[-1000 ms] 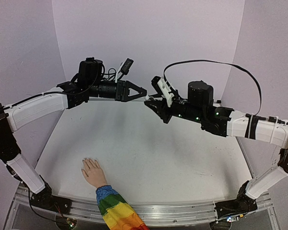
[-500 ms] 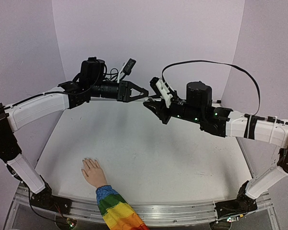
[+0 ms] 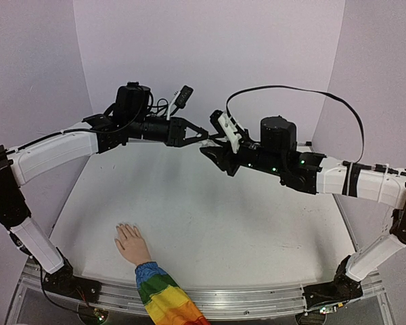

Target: Paint the nails

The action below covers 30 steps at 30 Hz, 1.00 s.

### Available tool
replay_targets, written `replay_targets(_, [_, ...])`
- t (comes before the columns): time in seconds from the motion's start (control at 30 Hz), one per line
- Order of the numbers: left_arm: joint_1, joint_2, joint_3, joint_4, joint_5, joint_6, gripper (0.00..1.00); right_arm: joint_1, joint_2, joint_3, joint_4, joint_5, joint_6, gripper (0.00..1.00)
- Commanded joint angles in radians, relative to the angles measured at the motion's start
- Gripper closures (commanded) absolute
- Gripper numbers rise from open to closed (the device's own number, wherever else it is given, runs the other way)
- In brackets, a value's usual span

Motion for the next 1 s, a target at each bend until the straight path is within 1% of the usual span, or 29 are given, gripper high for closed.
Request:
replay_targets(0.0, [0.002, -0.046, 0.064, -0.138, -0.174, 0.101, 1.00, 0.005, -0.012, 0.042, 0.074, 0.064, 0.012, 0.41])
replay_targets(0.07, [0.017, -0.059, 0.053, -0.181, -0.276, 0.130, 1.00, 0.006, -0.026, 0.016, 0.072, 0.112, 0.021, 0.29])
replay_targets(0.13, [0.052, -0.084, 0.005, -0.184, -0.378, 0.124, 1.00, 0.006, -0.048, -0.017, 0.070, 0.147, 0.030, 0.17])
replay_targets(0.17, [0.073, -0.100, -0.025, -0.182, -0.430, 0.119, 1.00, 0.006, -0.062, -0.034, 0.070, 0.157, 0.036, 0.13])
replay_targets(0.2, [0.092, -0.118, -0.064, -0.179, -0.493, 0.116, 1.00, 0.005, -0.075, -0.050, 0.069, 0.168, 0.040, 0.11])
replay_targets(0.33, [0.158, -0.180, -0.217, -0.142, -0.761, 0.126, 1.00, 0.005, -0.133, -0.113, 0.063, 0.213, 0.056, 0.07])
replay_targets(0.43, [0.221, -0.198, -0.326, -0.123, -0.884, 0.106, 1.00, 0.005, -0.168, -0.153, 0.058, 0.246, 0.063, 0.07])
replay_targets(0.6, [0.339, -0.204, -0.455, -0.112, -1.003, -0.001, 1.00, 0.004, -0.204, -0.180, 0.058, 0.274, 0.067, 0.05])
replay_targets(0.7, [0.372, -0.189, -0.511, -0.112, -1.066, -0.065, 1.00, 0.004, -0.207, -0.182, 0.058, 0.273, 0.069, 0.05])
replay_targets(0.83, [0.411, -0.159, -0.566, -0.109, -1.077, -0.164, 1.00, 0.004, -0.199, -0.177, 0.058, 0.266, 0.072, 0.05])
replay_targets(0.97, [0.428, -0.118, -0.586, -0.109, -1.077, -0.212, 1.00, 0.004, -0.197, -0.173, 0.058, 0.265, 0.077, 0.05])
